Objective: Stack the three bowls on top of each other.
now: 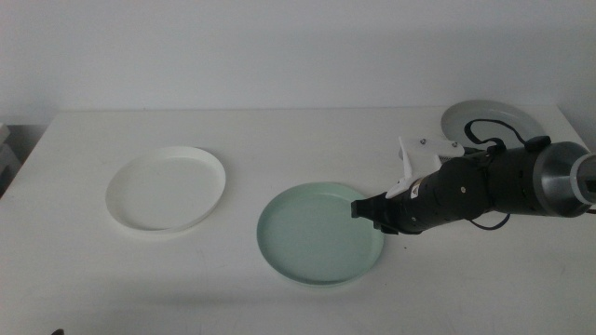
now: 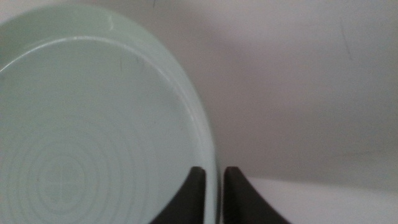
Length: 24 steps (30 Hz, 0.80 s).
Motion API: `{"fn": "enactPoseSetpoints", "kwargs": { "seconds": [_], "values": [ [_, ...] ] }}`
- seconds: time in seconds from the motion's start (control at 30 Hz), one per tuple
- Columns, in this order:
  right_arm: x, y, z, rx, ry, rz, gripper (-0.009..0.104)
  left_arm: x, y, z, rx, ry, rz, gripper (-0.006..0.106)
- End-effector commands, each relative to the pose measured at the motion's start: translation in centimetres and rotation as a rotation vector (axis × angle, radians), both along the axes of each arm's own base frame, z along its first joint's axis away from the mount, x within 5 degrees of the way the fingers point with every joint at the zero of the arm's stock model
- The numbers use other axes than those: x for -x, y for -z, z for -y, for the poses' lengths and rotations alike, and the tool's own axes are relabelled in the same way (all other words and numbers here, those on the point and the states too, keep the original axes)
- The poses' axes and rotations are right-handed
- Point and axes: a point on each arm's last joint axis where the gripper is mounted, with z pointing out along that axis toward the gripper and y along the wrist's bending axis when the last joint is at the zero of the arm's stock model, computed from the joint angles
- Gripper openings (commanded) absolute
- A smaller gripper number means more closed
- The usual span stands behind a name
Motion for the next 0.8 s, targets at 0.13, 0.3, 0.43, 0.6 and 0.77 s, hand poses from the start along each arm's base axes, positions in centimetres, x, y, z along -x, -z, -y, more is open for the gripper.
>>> {"fn": "enactPoseSetpoints", "kwargs": {
  "seconds": [0.13, 0.3, 0.43, 0.6, 0.77],
  "values": [
    [-0.3, -4.8, 0.3, -0.037, -0.016, 0.148, 0.044, -0.1, -0.7, -0.1, 0.013, -0.02, 0.079, 0.082],
    [-0.8, -10.8, 4.6, -0.04, 0.062, 0.277, 0.065, -0.1, -0.7, -0.1, 0.013, -0.02, 0.079, 0.082],
    [-2.9, -14.4, 10.3, 0.052, 0.169, 0.304, 0.065, -0.1, -0.7, -0.1, 0.013, -0.02, 0.079, 0.082],
    [-6.8, -15.8, 17.0, 0.157, 0.286, 0.259, 0.062, -0.1, -0.7, -0.1, 0.013, -0.02, 0.079, 0.082],
    [-11.0, -14.9, 22.1, 0.208, 0.363, 0.211, 0.061, -0.1, -0.7, -0.1, 0.013, -0.02, 0.079, 0.082]
  ]
}}
